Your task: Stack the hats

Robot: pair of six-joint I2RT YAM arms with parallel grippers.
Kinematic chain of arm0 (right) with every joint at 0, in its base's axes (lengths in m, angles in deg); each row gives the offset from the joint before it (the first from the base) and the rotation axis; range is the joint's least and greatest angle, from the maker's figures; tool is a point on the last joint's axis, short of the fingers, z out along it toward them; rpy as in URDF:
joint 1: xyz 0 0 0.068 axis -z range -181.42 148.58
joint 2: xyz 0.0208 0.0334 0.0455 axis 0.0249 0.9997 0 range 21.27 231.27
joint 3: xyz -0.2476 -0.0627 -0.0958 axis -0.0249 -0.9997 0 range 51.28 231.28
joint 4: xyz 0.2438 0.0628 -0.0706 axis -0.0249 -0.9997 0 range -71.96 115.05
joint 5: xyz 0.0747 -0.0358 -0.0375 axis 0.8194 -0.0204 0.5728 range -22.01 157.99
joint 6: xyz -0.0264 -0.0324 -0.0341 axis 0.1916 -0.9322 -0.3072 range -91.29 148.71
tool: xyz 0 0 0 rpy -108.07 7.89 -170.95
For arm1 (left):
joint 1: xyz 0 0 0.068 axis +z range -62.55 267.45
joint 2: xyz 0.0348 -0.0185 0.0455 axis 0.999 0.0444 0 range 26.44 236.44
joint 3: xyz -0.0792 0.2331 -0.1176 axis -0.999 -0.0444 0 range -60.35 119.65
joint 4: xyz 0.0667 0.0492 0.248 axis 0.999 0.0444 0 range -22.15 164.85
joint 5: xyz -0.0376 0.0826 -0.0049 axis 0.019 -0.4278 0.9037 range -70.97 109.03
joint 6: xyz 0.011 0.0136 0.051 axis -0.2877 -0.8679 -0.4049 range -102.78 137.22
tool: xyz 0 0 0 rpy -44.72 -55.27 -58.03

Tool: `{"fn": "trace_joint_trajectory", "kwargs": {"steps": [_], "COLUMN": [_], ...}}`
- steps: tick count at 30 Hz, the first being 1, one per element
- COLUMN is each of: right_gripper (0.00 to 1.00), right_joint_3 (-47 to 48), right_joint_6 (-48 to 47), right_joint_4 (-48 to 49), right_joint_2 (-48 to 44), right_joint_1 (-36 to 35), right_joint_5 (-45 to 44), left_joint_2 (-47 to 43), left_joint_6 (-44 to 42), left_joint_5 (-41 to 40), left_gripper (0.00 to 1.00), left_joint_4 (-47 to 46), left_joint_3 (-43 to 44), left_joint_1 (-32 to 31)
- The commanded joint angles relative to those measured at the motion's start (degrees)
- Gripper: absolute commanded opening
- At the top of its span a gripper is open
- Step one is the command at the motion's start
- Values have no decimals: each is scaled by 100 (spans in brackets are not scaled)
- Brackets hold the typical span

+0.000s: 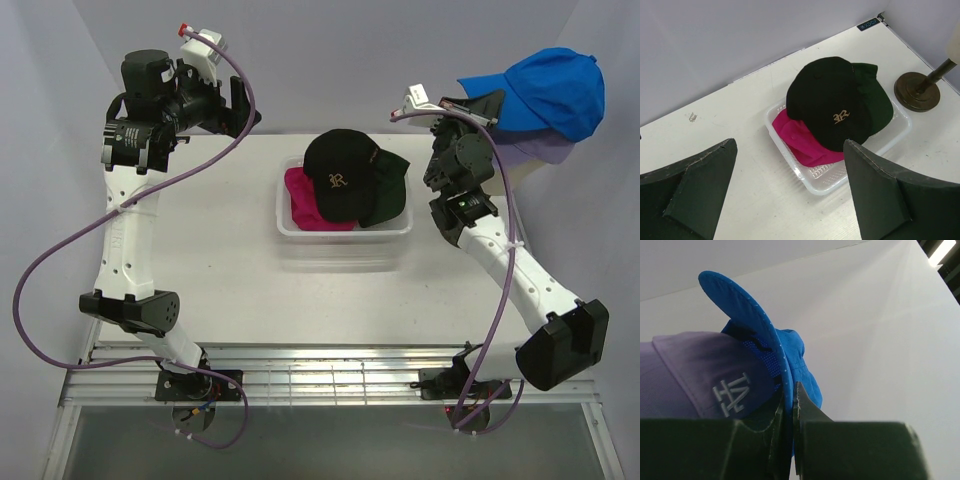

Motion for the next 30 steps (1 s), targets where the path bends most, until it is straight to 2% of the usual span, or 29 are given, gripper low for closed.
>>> {"fn": "trace_joint_trajectory", "kwargs": {"steps": [1,17,23,30], "right_gripper": [8,8,8,8], "right_joint_3": [-229,-581,-652,-643], "right_joint_6": [-207,-59,581,618], "right_joint_4": [321,94,-511,-373], "right_joint_2": [-232,-171,-242,-259], "right_joint_1": [-97,-483,-545,-563], "right_joint_5": [-547,-513,-583,-715], "left_joint_2": [-269,-314,-322,-331], "left_joint_6": [1,1,1,10], "left_joint_5": [122,166,175,183], "left_gripper": [98,98,98,98], "left_joint_4": [-12,-12,-21,-30], "left_joint_3": [-69,-192,-218,-262], "left_joint_1": [9,9,9,9]}}
